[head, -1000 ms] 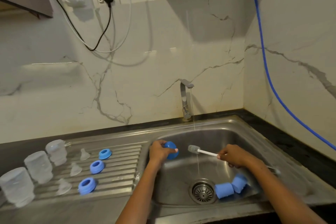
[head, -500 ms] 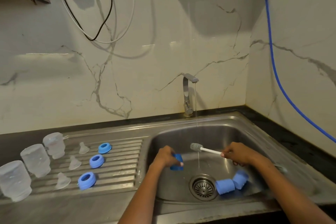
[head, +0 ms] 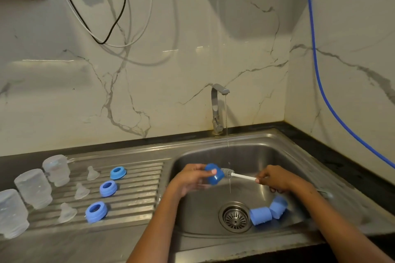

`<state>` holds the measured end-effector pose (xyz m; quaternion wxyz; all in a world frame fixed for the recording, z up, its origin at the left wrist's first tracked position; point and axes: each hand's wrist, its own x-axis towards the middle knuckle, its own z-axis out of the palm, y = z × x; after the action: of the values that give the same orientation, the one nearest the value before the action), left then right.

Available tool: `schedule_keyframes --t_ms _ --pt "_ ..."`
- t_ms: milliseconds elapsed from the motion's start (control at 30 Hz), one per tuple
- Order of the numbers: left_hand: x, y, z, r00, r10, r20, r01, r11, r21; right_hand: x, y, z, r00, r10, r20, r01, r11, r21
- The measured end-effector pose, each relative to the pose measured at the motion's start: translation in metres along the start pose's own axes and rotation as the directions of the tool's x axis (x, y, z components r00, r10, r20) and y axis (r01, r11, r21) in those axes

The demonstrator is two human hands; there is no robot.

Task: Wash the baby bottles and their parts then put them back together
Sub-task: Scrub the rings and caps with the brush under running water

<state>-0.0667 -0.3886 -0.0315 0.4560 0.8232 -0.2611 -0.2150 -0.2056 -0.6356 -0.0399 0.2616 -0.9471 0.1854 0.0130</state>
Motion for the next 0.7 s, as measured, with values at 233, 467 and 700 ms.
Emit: schedule_keyframes --t_ms 233,467,700 --pt "0.009 -0.005 -0.003 0.961 0.093 -0.262 -0.024 0.967 0.254 -0.004 0.003 -0.002 0.999 0.013 -0.030 -0.014 1.000 -0.015" --pt "-0.013 0.003 -0.075 0.852 0.102 -0.513 -0.088 0.995 0.052 0.001 0.013 0.007 0.999 -0.006 -0.038 0.006 1.000 0.003" --pt "-0.019 -0.036 -0.131 0.775 0.048 -0.630 -0.003 0.997 0.072 0.011 0.011 0.004 1.000 -0.023 -0.002 0.023 1.000 -0.014"
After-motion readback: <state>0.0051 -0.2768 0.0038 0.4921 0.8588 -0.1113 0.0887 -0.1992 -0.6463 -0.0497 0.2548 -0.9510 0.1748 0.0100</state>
